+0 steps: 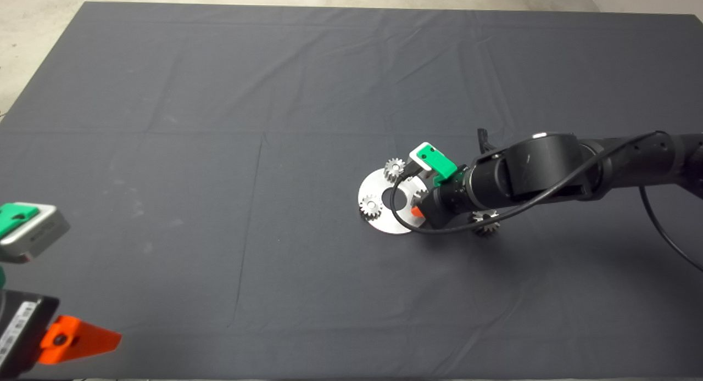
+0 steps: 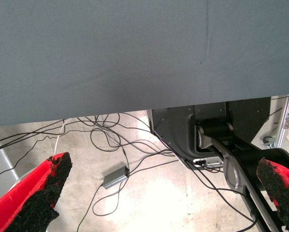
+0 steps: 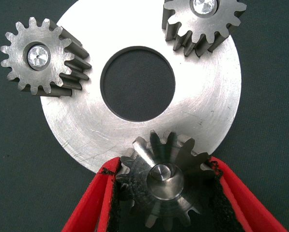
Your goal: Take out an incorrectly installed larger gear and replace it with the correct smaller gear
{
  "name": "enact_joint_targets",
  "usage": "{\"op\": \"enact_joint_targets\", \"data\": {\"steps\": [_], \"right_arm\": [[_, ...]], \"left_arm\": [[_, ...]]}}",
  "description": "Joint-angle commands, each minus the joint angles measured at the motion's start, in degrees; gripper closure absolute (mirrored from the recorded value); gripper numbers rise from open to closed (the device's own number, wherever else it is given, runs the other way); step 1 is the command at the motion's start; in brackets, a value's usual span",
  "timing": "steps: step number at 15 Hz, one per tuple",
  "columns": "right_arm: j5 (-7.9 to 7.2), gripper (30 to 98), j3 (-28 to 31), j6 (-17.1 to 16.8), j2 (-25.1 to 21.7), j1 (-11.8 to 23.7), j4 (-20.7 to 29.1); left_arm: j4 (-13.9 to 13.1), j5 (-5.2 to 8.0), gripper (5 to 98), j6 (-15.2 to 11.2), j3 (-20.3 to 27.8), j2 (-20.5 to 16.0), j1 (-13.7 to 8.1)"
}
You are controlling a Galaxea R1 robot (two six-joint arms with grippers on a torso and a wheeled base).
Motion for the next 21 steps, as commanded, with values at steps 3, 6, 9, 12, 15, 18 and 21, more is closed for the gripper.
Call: {"op": "enact_joint_targets", "data": {"steps": [3,6,9,12,15,18,21], "right_arm": [[0.65,88.2,0.2,0.5,0.0,1.0,-1.7],[0.71,88.1,0.3,0.4,-0.4,1.0,-1.7],[0.63,88.0,0.4,0.4,-0.4,1.1,-1.8],[0.63,88.0,0.6,0.4,-0.4,1.1,-1.8],[-0.46,87.9,0.8,0.4,-0.2,1.1,-2.8],[-2.10,87.9,0.9,0.3,-0.3,1.1,-3.4],[-2.10,87.1,0.9,0.1,-0.3,1.1,-3.4]], "left_arm": [[-0.6,2.04,5.3,-0.1,0.7,-0.2,-0.2],[-0.6,2.04,5.3,-0.1,0.7,-0.2,-0.2],[-0.6,2.04,5.3,-0.1,0.7,-0.2,-0.2],[-0.6,2.04,5.3,-0.1,0.7,-0.2,-0.2],[-0.6,2.04,5.3,-0.1,0.7,-0.2,-0.2],[-0.6,2.04,5.3,-0.1,0.7,-0.2,-0.2],[-0.6,2.04,5.3,-0.1,0.7,-0.2,-0.2]]}}
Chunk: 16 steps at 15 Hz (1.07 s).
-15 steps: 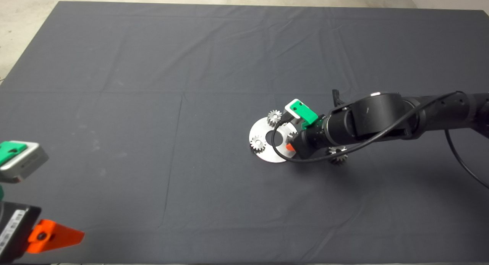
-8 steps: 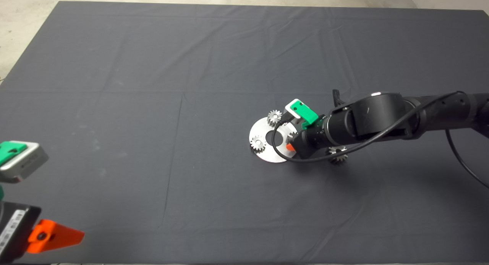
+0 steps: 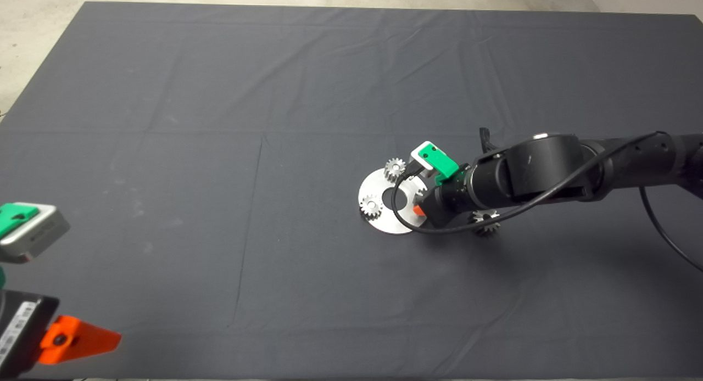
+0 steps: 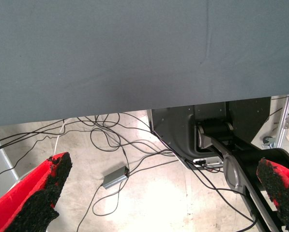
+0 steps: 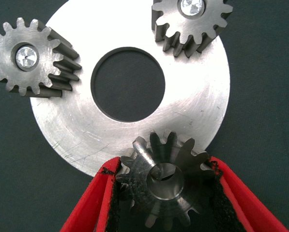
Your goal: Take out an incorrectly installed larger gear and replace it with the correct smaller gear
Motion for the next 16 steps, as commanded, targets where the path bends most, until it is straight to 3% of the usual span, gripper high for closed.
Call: {"op": "enact_joint_targets", "data": {"steps": [1,16], "right_arm": [[-0.45,87.1,0.6,0.1,0.0,1.1,-2.0],[-0.37,87.0,1.1,0.6,1.1,1.0,-2.0]], "left_arm": [[-0.6,2.04,5.3,0.0,0.7,-0.2,-0.2],[-0.6,2.04,5.3,-0.1,0.7,-0.2,-0.2]]}}
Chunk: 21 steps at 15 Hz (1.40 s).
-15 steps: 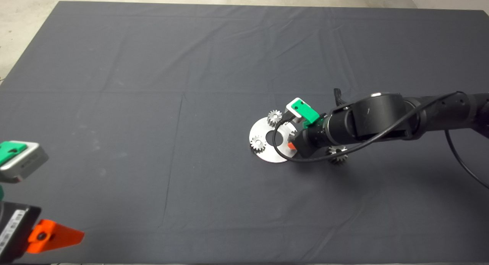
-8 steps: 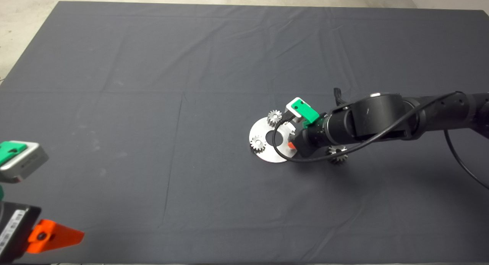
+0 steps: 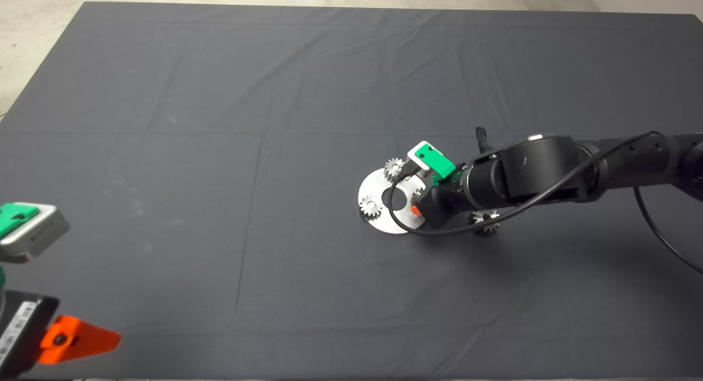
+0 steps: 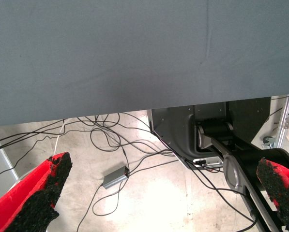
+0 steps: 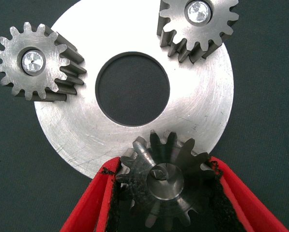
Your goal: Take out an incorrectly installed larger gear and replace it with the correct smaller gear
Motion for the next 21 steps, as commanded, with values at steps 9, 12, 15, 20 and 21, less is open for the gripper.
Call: {"op": "enact_joint_targets", "data": {"steps": [9,12,15,20,21], "right_arm": [[0.21,87.0,2.1,0.5,-0.3,0.5,-1.7],[0.21,87.0,2.1,0.4,-1.2,0.6,-1.7],[0.21,87.0,2.0,0.4,-1.5,0.6,-1.8],[0.23,87.0,2.0,0.4,-1.3,0.6,-1.8],[0.29,87.0,2.0,0.4,-1.3,0.6,-1.8]], "left_arm": [[-0.6,2.04,5.3,-0.1,0.7,-0.2,-0.2],[-0.6,2.04,5.3,-0.1,0.7,-0.2,-0.2],[-0.6,2.04,5.3,-0.1,0.7,-0.2,-0.2],[-0.6,2.04,5.3,-0.1,0.7,-0.2,-0.2],[-0.6,2.04,5.3,-0.1,0.7,-0.2,-0.2]]}}
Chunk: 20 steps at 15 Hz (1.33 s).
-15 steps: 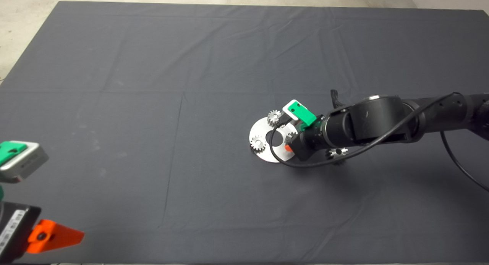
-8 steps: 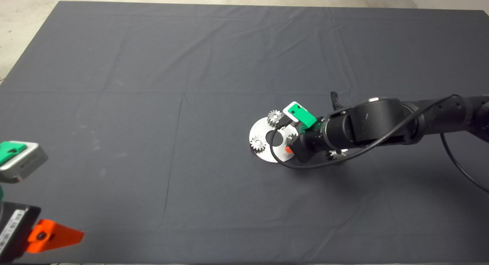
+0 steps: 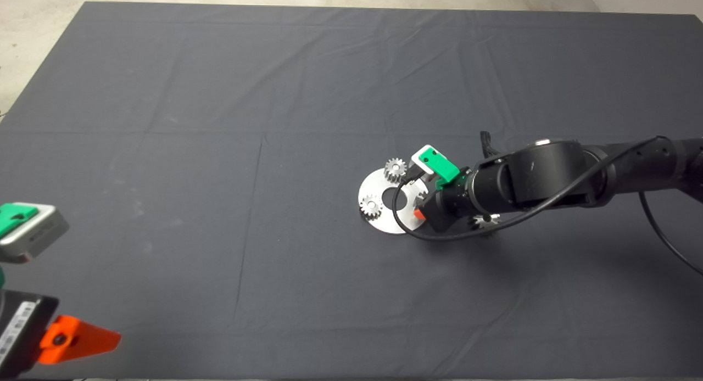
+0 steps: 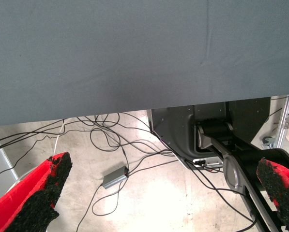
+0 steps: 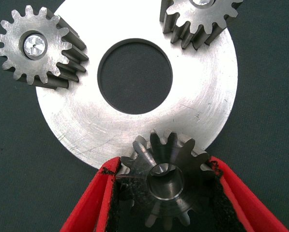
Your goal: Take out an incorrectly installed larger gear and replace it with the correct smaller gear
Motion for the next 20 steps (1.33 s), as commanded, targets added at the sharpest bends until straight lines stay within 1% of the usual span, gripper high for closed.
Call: {"op": "enact_joint_targets", "data": {"steps": [1,9,13,20], "right_arm": [[-0.02,87.0,0.6,0.4,0.2,1.1,-1.7],[0.06,87.0,-0.1,0.4,0.7,0.8,-1.9],[0.29,87.0,-1.5,0.3,0.6,0.8,-1.9],[0.59,87.0,-1.8,0.3,0.8,0.8,-2.0]], "left_arm": [[-0.6,2.04,5.3,-0.1,0.7,0.0,-0.2],[-0.6,2.04,5.3,-0.1,0.7,0.1,-0.2],[-0.6,2.04,5.3,0.0,0.7,0.0,-0.2],[-0.6,2.04,5.3,0.0,0.7,0.1,-0.2]]}}
